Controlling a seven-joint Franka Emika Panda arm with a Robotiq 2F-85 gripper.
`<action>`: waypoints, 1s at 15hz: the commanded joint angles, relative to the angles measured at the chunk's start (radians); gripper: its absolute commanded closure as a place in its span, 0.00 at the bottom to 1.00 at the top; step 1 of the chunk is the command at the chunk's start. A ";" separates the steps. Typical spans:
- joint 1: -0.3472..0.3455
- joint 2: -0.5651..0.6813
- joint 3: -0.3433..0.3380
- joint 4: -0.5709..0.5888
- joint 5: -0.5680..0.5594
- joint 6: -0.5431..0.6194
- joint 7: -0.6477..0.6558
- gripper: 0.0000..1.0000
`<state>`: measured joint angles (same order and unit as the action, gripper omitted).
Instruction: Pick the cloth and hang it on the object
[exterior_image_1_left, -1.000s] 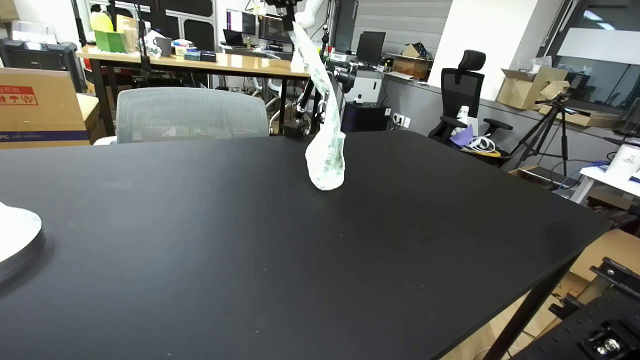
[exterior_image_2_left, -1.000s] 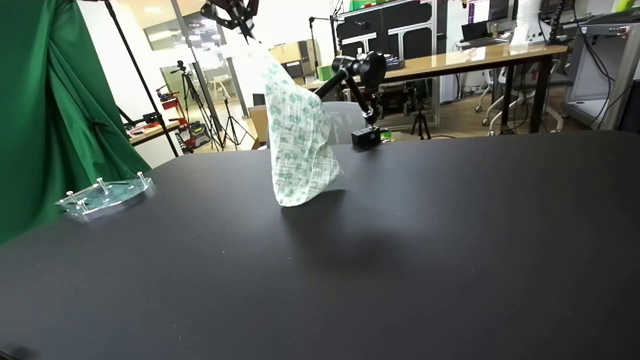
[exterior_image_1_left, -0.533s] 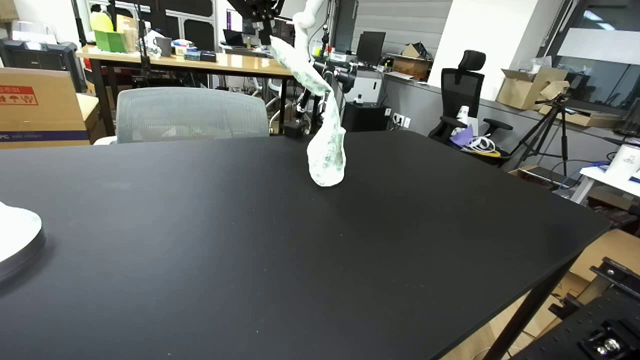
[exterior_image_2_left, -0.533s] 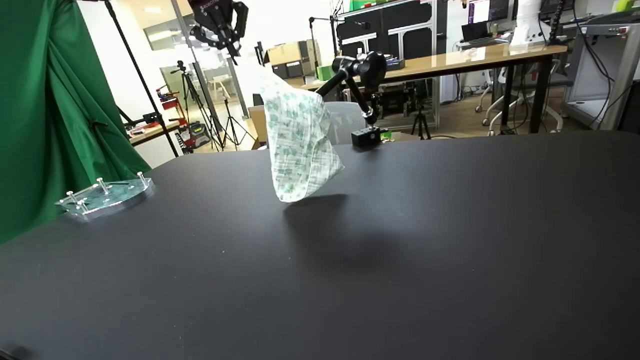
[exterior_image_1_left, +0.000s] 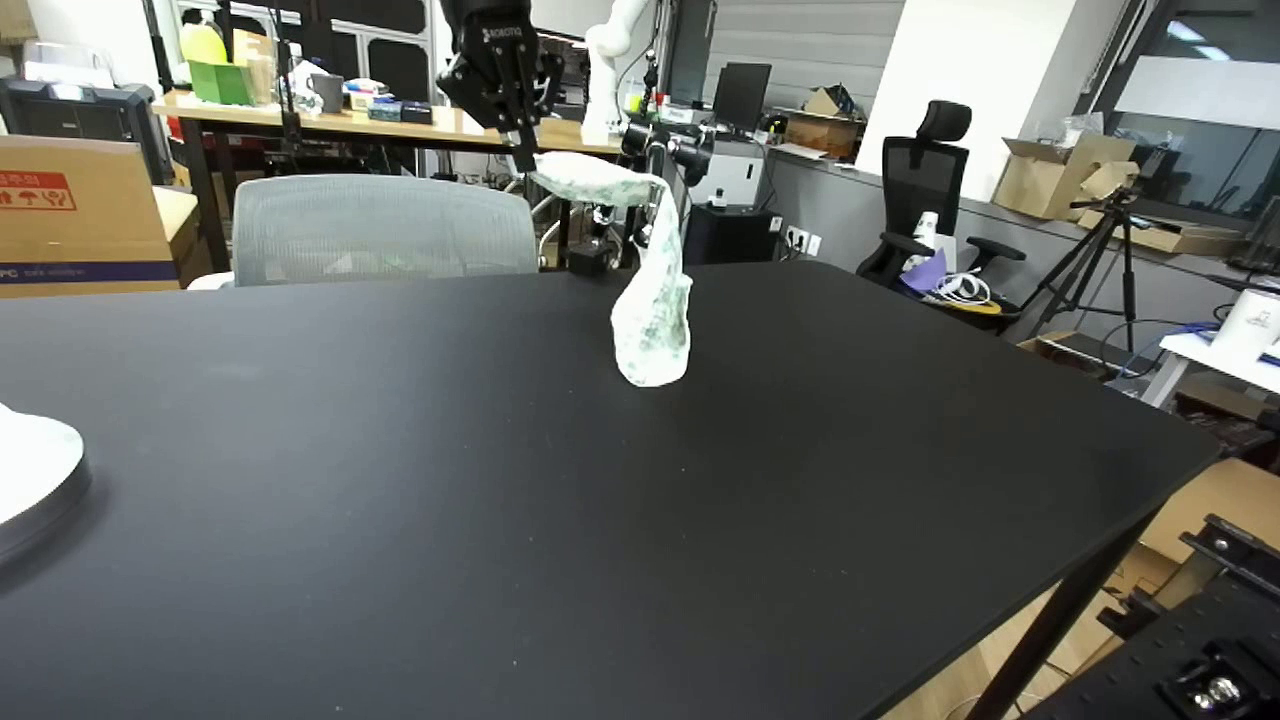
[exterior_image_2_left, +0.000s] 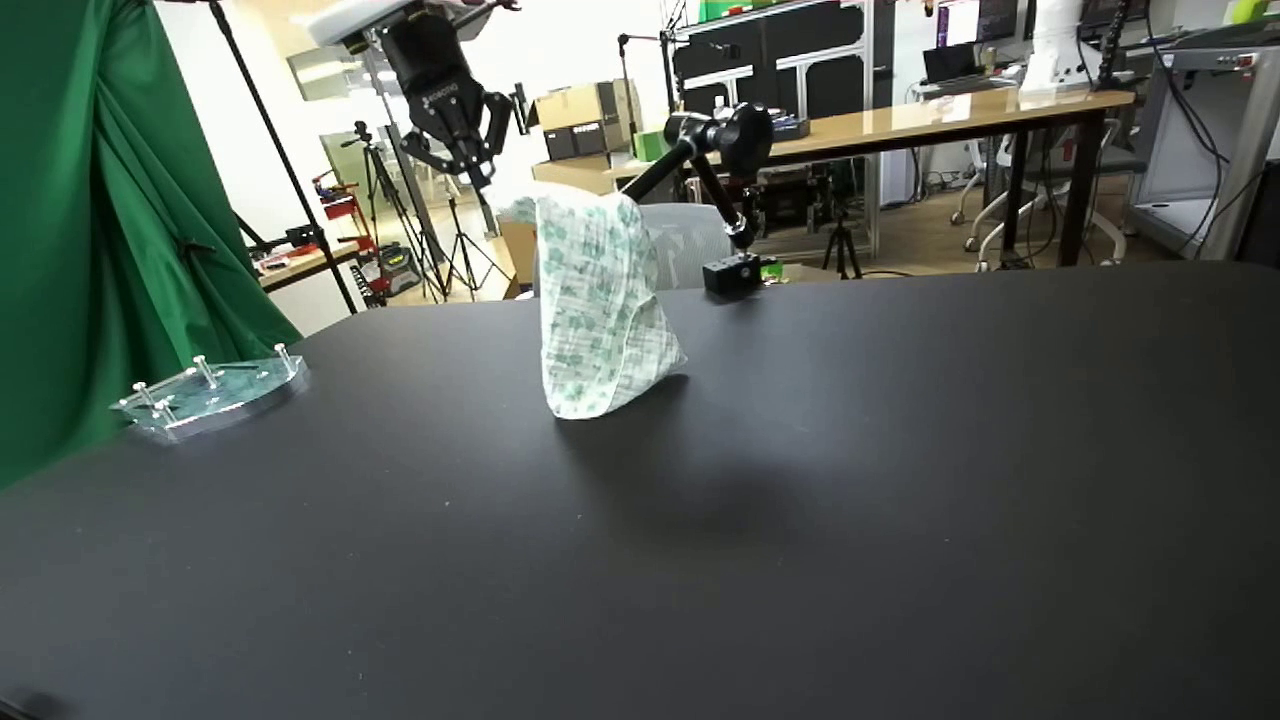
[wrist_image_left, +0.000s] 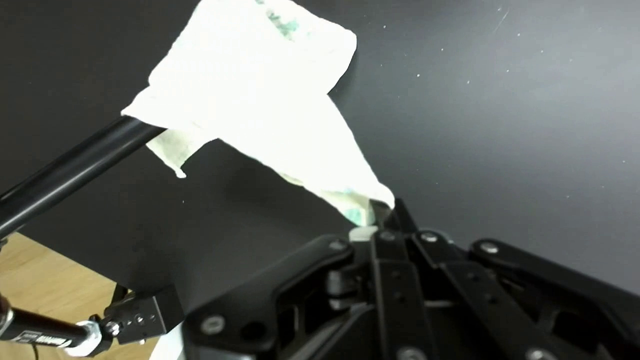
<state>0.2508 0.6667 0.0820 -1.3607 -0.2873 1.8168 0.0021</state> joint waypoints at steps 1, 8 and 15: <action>0.015 0.058 -0.008 0.063 0.013 -0.046 0.025 1.00; 0.031 0.119 -0.006 0.048 0.013 -0.053 0.021 1.00; 0.042 0.146 -0.001 0.019 0.023 -0.078 0.014 1.00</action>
<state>0.2874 0.8082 0.0824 -1.3485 -0.2751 1.7676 0.0019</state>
